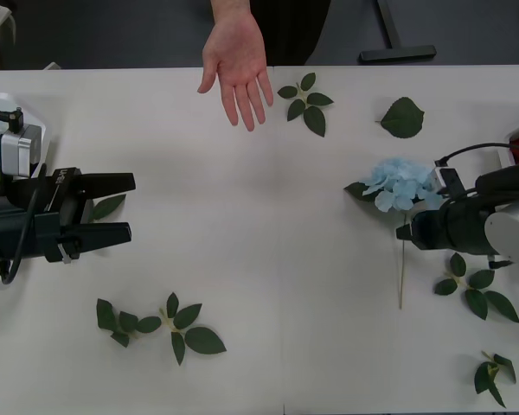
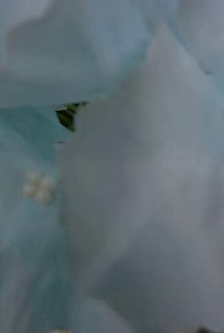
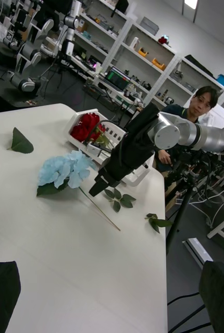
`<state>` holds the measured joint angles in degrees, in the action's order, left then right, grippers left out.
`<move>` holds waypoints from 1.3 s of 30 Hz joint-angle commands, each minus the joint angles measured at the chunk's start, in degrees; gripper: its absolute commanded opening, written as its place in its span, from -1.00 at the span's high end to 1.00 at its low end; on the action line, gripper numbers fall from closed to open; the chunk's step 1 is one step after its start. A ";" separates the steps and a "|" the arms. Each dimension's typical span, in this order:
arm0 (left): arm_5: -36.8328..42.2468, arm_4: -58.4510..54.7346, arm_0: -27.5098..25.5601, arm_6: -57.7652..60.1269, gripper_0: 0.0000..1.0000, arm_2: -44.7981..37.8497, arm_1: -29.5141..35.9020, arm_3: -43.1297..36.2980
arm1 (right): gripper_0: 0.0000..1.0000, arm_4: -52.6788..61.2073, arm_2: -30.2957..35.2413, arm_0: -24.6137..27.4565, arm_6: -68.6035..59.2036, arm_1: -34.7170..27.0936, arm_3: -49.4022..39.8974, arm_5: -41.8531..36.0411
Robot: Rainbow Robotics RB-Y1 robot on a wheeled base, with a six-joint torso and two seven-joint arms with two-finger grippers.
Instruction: Place the red flowers into the right box and the blue flowers into the left box. If a person shows an open palm, hand one flower to the person first, then continue sorting.
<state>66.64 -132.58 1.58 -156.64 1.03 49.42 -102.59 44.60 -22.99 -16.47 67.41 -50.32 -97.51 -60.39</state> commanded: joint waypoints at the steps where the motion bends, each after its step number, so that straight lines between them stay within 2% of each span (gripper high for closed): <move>1: -0.46 -0.92 -1.22 1.64 -1.00 0.81 2.44 -1.74 | -0.85 -3.29 -1.44 -3.39 -5.10 2.94 -0.93 -0.78; 16: -0.46 -0.92 -1.22 1.64 -1.00 0.81 2.44 -1.74 | -0.86 -10.85 -2.93 -6.56 -5.19 9.54 6.01 -1.31; 19: -0.46 -0.92 -1.22 1.64 -1.00 0.81 2.44 -1.74 | -0.76 -11.20 -3.11 -6.56 -5.10 9.45 6.01 -1.31; 20: -0.46 -0.92 -1.22 1.64 -1.00 0.81 2.44 -1.74 | -0.66 -11.46 -3.37 -6.56 -5.27 9.54 6.01 -1.31; 24: -0.46 -0.92 -1.22 1.64 -1.00 0.81 2.44 -1.74 | 0.19 -12.25 -3.73 -6.56 -5.63 9.45 6.37 -1.22; 25: -0.46 -0.92 -1.22 1.64 -1.00 0.81 2.44 -1.74 | 0.64 -12.34 -3.73 -6.56 -5.71 9.45 6.72 -1.22; 27: -0.46 -0.92 -1.22 1.64 -1.00 0.81 2.44 -1.74 | 0.99 -12.52 -3.73 -6.64 -5.71 9.45 7.07 -1.05; 39: -0.46 -0.92 -1.22 1.64 -1.00 0.81 2.44 -1.74 | 1.00 -11.29 -3.02 -7.43 -5.89 8.83 7.24 -0.87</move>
<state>66.64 -132.61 1.57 -156.64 1.04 49.43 -102.61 32.46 -26.26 -21.21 63.67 -41.68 -90.04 -61.65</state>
